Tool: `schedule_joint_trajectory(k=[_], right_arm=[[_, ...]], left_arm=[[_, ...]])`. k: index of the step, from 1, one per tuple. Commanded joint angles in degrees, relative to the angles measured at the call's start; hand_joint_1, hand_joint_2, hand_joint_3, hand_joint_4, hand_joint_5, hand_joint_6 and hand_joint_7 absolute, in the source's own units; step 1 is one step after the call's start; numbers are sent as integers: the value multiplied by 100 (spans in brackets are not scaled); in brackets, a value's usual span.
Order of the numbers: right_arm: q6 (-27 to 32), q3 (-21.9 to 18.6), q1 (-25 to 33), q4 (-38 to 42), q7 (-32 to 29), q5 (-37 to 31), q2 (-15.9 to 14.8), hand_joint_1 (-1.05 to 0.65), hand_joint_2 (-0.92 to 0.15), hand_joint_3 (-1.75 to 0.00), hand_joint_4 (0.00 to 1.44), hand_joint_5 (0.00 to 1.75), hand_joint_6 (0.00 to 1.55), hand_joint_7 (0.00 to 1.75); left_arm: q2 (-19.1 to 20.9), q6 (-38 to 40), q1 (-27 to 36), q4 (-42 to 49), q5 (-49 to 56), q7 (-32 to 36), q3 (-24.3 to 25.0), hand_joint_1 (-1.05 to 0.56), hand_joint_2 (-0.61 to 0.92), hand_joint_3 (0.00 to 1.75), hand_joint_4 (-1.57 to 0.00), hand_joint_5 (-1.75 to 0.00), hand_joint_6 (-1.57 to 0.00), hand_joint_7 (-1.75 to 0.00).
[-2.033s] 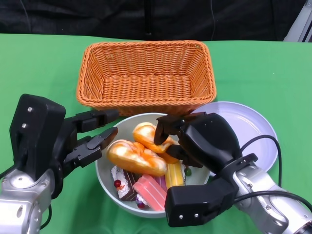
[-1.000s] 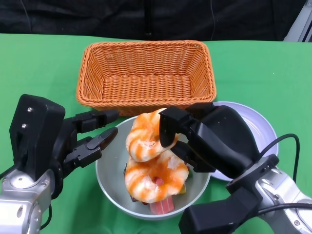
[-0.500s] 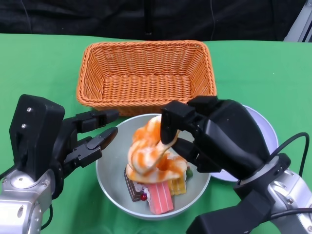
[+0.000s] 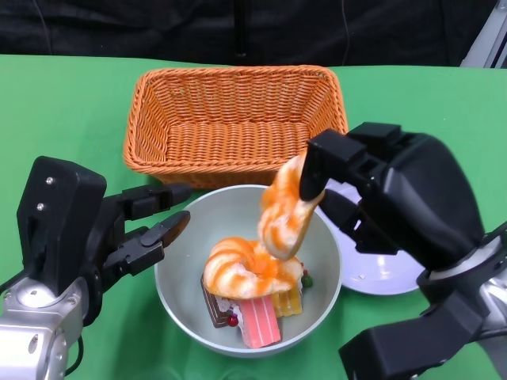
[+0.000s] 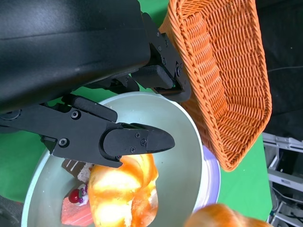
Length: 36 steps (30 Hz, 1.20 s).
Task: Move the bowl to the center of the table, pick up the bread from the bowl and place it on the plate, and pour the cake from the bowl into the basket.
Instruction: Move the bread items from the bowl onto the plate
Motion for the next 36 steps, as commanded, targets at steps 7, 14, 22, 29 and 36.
schedule_joint_trajectory(k=[7, 14, 22, 29, 36], right_arm=[[9, -690, -58, -119, -61, 305, -269, -15, -36, -142, 90, 175, 66, 174], [-14, -1038, -31, 136, -123, 431, -463, -14, -35, -141, 90, 175, 66, 175], [-29, -1173, -9, 634, -316, 428, -609, -10, -36, -133, 88, 175, 64, 175], [-118, -1094, 12, 1007, -441, 449, -688, -11, -36, -131, 87, 175, 65, 173], [-243, -839, 13, 1428, -512, 400, -617, -10, -36, -130, 90, 175, 72, 165]], left_arm=[[130, -86, -23, 18, -9, -79, 47, -51, 92, 32, -44, -19, -59, 0], [147, -49, -11, -11, -14, -102, 63, -50, 92, 32, -44, -18, -59, 0], [144, 0, 1, -51, 2, -71, 72, -51, 92, 31, -46, -18, -59, 0], [141, 46, 2, -66, -27, -78, 92, -51, 92, 31, -45, -17, -59, 0], [133, 126, 5, -163, -16, -61, 74, -50, 92, 32, -45, -16, -58, 0]])
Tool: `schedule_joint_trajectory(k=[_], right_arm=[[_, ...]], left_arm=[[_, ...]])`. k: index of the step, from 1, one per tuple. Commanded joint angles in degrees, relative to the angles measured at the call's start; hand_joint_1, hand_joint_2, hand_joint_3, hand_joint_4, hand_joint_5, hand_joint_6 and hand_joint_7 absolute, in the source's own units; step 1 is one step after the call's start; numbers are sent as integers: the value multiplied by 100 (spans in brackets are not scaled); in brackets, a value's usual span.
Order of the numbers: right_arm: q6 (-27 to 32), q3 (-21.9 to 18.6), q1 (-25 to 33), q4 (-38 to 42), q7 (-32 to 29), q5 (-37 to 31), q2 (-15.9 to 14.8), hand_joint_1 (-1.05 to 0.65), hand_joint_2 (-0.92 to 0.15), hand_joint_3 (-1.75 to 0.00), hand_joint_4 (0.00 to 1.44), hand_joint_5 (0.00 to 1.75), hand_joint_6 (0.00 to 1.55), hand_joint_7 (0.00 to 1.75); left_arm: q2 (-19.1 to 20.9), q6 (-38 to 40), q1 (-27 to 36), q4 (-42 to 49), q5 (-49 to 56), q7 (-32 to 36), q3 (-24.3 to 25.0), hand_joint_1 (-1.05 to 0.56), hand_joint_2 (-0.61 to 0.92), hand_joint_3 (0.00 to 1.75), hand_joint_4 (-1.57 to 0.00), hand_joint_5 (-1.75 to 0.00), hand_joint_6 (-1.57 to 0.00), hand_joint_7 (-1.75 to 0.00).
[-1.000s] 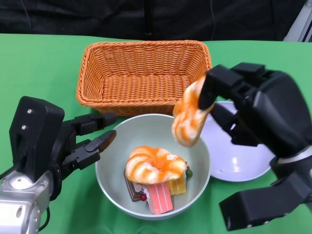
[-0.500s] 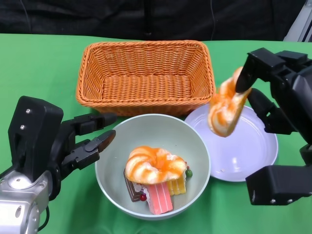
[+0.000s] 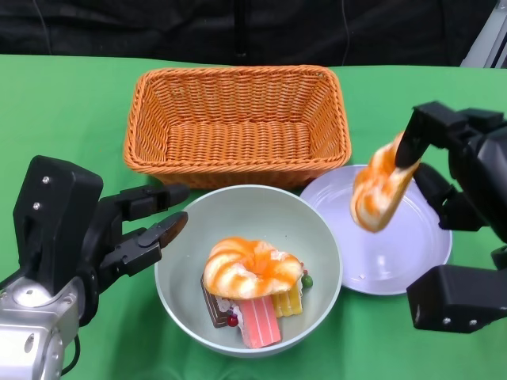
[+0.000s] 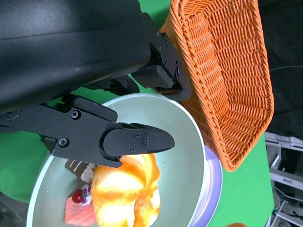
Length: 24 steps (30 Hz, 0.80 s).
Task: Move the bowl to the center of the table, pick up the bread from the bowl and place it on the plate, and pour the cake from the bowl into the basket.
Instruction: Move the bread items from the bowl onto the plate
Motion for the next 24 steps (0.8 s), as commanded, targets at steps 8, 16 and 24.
schedule_joint_trajectory(k=[8, 16, 24], right_arm=[[-9, 382, -258, 677, -376, -156, 34, -12, -37, -132, 91, 175, 75, 161], [33, 692, -708, 1504, -664, -252, 95, -11, -43, -121, 89, 175, 72, 163], [-68, 914, -1023, 2091, -880, -160, 81, -9, -44, -113, 89, 175, 70, 167]], left_arm=[[91, 44, 25, -149, 5, 10, 27, -50, 92, 33, -45, -15, -58, 0], [71, 10, 40, -149, 0, -1, 17, -50, 92, 33, -46, -15, -59, 0], [67, 44, 40, -179, -9, 4, 16, -51, 92, 33, -46, -14, -59, 0]])
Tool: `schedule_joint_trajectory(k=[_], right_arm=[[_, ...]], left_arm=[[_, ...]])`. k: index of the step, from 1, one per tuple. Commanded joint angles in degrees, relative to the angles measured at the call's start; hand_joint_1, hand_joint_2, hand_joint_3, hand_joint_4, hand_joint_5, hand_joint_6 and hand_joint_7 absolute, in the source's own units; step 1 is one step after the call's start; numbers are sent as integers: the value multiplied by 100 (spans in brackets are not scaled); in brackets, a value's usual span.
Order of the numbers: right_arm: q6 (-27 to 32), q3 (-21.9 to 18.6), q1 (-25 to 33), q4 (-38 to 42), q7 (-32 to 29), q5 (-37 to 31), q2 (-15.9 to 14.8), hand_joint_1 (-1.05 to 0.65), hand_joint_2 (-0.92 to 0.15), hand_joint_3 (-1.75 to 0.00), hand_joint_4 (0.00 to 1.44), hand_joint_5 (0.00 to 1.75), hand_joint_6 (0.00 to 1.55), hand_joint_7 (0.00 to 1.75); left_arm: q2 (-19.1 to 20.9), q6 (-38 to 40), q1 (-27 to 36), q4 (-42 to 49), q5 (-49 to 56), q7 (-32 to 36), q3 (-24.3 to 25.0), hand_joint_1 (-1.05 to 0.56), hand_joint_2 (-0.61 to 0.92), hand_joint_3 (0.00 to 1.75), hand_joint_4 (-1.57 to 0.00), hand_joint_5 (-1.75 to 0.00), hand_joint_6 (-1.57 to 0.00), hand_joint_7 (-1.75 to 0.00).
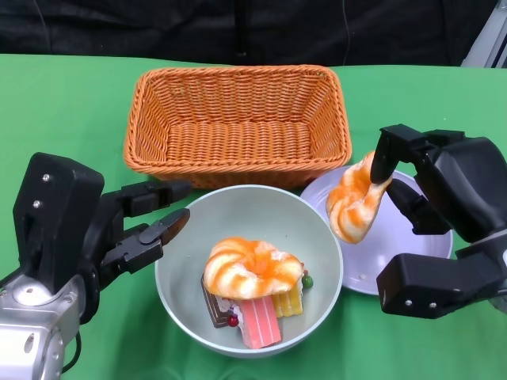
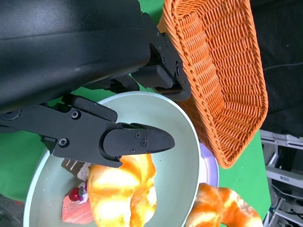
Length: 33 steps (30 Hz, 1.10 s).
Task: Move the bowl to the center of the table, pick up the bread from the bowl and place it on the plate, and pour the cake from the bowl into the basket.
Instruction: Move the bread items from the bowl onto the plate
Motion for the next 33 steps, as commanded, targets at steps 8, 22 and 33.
schedule_joint_trajectory(k=[8, 22, 33], right_arm=[[-248, 231, -368, 678, -325, 90, -24, -4, -45, -103, 88, 175, 66, 174], [-804, 480, -753, 1993, -441, 317, 47, -8, -50, -106, 86, 175, 67, 175], [-890, 544, -752, 1983, -507, 302, 43, -5, -48, -102, 87, 175, 67, 175]], left_arm=[[54, 46, 48, -99, 14, 46, 11, -50, 92, 32, -46, -14, -59, 0], [15, 25, 51, -108, -7, 55, 23, -49, 92, 33, -47, -13, -59, 0], [22, -30, 65, -61, -51, 24, 76, -50, 92, 33, -48, -12, -60, -1]])
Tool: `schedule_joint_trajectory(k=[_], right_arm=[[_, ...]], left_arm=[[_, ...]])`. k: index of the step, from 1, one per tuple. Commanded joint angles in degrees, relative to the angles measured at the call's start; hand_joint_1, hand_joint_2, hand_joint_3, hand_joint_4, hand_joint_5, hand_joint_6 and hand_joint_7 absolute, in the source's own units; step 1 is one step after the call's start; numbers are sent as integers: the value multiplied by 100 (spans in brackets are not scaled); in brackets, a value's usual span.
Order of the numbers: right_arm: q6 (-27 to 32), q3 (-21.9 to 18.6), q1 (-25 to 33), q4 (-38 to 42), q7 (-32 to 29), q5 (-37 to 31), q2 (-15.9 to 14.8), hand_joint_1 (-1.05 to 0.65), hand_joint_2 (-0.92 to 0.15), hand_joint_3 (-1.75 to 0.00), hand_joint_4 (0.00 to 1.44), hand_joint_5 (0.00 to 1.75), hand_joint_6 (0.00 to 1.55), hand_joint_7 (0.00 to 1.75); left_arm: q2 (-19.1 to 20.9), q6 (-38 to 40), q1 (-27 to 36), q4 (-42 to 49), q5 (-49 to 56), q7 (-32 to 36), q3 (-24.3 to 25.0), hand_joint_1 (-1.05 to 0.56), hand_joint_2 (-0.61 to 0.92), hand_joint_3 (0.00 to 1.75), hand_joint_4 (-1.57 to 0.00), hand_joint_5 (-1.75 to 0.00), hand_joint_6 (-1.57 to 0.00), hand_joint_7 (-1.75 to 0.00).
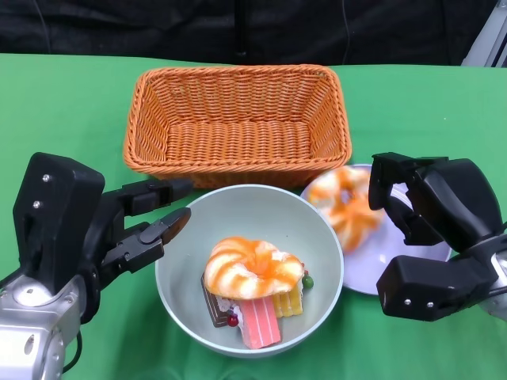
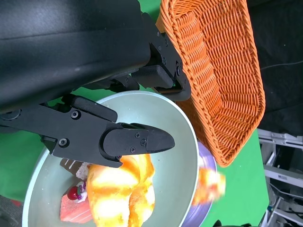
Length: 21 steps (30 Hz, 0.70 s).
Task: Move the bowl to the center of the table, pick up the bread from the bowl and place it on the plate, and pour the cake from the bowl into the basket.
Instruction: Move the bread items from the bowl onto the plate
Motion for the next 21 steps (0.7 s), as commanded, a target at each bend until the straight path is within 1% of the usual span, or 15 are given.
schedule_joint_trajectory(k=[1, 7, 21], right_arm=[[-25, 18, -84, -82, -60, 46, -53, -5, -49, -102, 87, 175, 66, 175], [-65, 70, -70, -98, -102, 38, -71, -6, -50, -101, 87, 175, 67, 175], [-71, 75, -73, -92, -109, 40, -74, -6, -51, -100, 87, 175, 67, 175]], left_arm=[[34, -15, 45, 7, -45, 13, 70, -50, 92, 33, -48, -12, -60, -1], [83, -55, 48, 16, 6, -18, 23, -50, 92, 33, -48, -12, -60, -1], [82, -55, 48, 16, 8, -19, 23, -50, 92, 33, -48, -12, -60, -1]])
